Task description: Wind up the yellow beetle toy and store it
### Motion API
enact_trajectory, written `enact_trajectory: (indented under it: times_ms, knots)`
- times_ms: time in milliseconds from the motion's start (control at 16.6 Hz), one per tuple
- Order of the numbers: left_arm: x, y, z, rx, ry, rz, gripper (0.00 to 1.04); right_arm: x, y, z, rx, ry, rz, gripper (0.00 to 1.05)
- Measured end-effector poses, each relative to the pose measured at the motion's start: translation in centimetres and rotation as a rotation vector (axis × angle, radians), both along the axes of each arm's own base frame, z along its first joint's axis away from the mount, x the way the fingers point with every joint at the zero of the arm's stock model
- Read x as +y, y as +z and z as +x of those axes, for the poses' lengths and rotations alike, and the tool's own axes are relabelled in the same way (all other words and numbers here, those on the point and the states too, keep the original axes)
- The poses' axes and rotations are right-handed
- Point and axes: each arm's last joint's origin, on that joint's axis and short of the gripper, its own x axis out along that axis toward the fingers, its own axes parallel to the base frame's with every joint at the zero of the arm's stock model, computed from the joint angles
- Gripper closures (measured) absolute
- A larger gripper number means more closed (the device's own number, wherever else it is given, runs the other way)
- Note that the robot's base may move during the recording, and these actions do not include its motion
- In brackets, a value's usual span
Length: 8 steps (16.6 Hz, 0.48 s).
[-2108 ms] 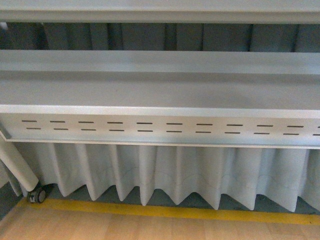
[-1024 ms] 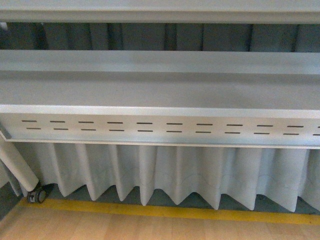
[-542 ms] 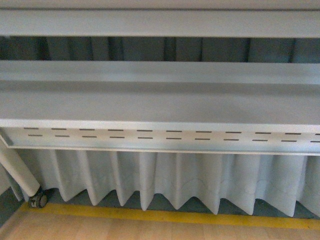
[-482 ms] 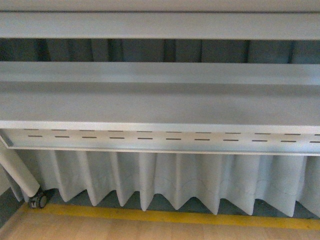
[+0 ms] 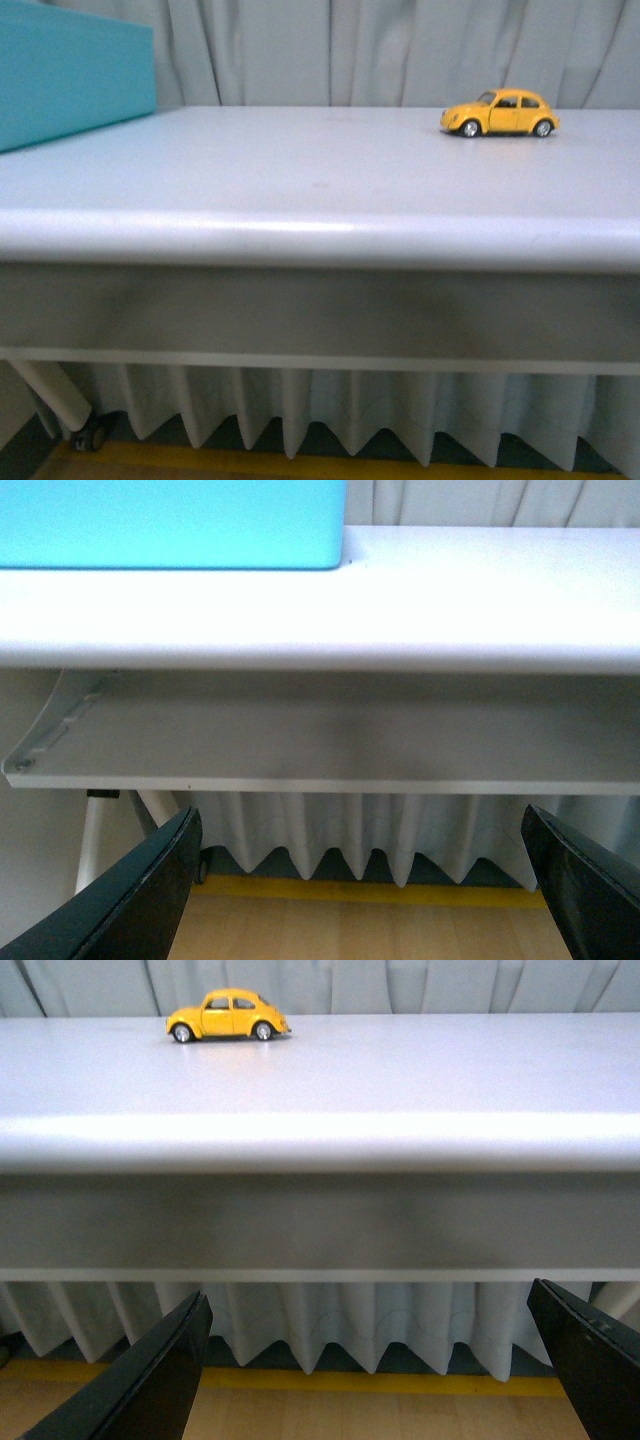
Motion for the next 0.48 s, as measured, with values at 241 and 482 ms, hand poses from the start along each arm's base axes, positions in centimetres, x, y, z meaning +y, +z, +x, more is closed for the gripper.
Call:
enact_trajectory:
  times_ms: [241,482]
  knots:
    - [0.01,0.01,0.0,-0.001,0.002,0.0,0.07,0.0,0.0,0.0,0.0,0.001,0.0,0.07]
    - [0.0,-0.01,0.0,0.002,0.001,0.0,0.07,0.0,0.01,0.0,-0.001,0.001,0.0,0.07]
